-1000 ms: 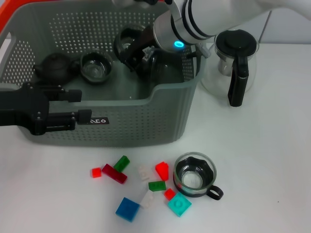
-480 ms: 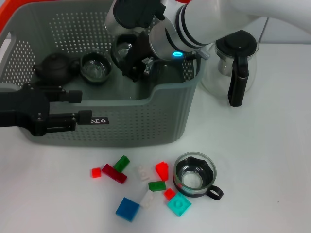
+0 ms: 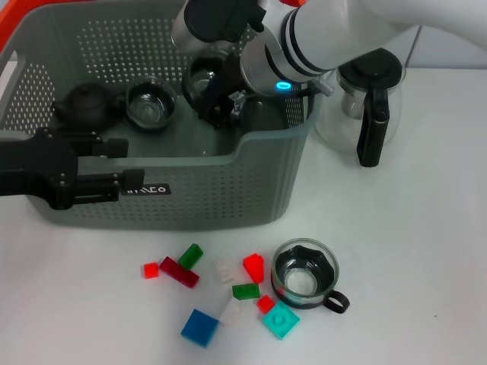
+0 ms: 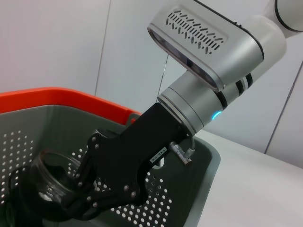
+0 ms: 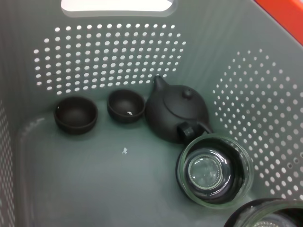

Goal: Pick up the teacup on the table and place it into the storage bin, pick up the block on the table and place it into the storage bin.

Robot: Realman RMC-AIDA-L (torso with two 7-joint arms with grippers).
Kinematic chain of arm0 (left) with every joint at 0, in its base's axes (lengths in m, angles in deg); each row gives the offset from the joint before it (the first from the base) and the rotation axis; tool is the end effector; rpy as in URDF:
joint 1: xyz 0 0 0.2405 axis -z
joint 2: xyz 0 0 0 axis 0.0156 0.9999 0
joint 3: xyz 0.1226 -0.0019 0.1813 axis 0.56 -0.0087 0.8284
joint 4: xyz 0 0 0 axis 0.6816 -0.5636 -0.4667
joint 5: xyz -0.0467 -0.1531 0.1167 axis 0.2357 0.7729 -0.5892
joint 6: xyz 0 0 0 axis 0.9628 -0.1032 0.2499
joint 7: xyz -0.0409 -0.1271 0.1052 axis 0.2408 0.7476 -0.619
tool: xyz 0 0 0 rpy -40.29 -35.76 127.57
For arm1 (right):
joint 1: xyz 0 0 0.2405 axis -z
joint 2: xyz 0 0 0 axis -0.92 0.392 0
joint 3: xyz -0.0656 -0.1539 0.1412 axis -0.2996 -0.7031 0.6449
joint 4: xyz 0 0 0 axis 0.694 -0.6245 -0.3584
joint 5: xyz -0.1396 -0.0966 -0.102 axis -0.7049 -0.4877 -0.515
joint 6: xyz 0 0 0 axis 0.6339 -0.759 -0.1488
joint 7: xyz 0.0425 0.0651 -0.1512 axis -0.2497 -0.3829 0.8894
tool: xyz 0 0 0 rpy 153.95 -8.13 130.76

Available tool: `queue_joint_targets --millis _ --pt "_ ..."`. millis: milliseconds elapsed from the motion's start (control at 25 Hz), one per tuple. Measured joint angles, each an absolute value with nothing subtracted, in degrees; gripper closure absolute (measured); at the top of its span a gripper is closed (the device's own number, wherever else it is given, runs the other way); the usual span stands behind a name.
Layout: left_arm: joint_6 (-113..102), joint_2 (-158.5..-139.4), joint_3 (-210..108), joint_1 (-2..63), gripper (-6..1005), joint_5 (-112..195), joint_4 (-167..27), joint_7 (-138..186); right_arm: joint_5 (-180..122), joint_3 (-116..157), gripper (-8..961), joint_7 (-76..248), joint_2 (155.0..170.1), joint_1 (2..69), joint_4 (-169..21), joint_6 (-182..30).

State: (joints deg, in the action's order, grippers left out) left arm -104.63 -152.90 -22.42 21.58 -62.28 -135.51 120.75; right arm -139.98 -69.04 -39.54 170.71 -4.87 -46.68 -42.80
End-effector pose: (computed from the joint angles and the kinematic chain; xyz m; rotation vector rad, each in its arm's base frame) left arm -0.2107 0.2848 0.0828 -2.7011 -0.6489 -0.6244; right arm 0.0342 0.4128 -0.1226 -2.6978 0.1395 -0.1908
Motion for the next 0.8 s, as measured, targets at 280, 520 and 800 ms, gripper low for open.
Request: queue_joint_targets --millis 280,520,800 --pt "-104.6 -153.03 -22.4 21.5 372 -62.3 -135.5 120.8 -140.1 -69.0 851 -39.6 170.69 -4.9 -46.5 -42.7" --pt "-104.6 -153.06 -22.4 21.6 372 -62.3 -135.4 120.8 -140.0 -69.0 838 -39.6 170.55 -4.9 -46.3 -42.3" --pt "-104.4 -153.15 -22.4 21.7 372 -62.3 -135.4 120.7 -140.1 -68.9 707 -39.6 170.52 -4.9 -46.2 -42.2"
